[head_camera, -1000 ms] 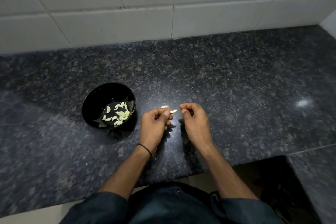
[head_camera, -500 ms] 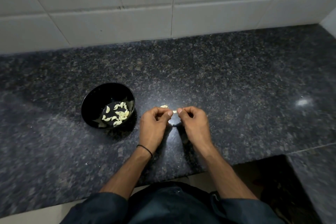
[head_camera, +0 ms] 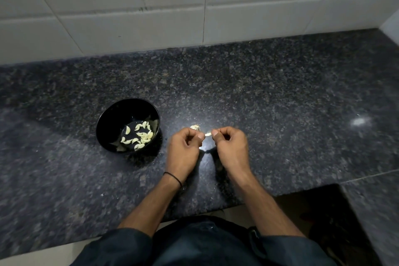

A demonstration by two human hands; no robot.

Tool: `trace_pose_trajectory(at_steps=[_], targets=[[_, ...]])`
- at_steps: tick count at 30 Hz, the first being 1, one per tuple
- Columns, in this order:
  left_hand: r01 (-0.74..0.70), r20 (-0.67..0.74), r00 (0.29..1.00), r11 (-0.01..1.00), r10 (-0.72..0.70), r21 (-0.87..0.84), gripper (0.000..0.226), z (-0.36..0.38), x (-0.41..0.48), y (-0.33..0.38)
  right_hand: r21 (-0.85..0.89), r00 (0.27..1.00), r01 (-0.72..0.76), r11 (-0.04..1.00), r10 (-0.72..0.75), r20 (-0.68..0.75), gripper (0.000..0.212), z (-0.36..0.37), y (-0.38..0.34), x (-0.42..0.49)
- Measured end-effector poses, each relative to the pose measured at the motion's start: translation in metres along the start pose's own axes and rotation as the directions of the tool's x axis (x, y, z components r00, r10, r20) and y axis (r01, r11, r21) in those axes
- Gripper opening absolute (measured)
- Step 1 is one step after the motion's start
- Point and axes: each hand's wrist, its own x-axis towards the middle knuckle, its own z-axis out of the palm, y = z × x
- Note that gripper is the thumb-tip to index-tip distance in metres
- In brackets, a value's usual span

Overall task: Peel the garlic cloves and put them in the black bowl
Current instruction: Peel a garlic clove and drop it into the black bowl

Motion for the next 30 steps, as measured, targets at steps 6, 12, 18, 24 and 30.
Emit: trace_pose_trajectory(at_steps=[6, 12, 18, 24, 30], targets=[[-0.295, 0.016, 0.950, 0.881, 0.312, 0.369, 0.007, -0.010, 0.003, -0.002, 0.162, 0.987, -0.141, 0.977, 0.151, -0.053, 0.021, -0.006, 0.001, 0.008], [-0.221, 0.110, 0.975, 0.902, 0.194, 0.372, 0.006, -0.002, -0.003, -0.013, 0.190, 0.993, -0.117, 0.975, 0.119, 0.001, 0.019, -0.007, 0.001, 0.005], [-0.147, 0.108, 0.987, 0.935, 0.118, 0.323, 0.012, 0.004, 0.000, -0.020, 0.179, 0.995, -0.104, 0.978, 0.103, 0.016, 0.019, -0.002, 0.007, 0.004], [-0.148, 0.147, 0.982, 0.967, 0.118, 0.208, 0.020, 0.003, -0.002, -0.023, 0.141, 0.996, -0.082, 0.987, 0.079, 0.028, 0.020, -0.002, 0.014, 0.004], [-0.130, 0.125, 0.987, 0.971, 0.106, 0.203, 0.018, 0.001, -0.004, -0.022, 0.135, 0.996, -0.084, 0.987, 0.082, 0.027, 0.020, -0.002, 0.015, 0.004]])
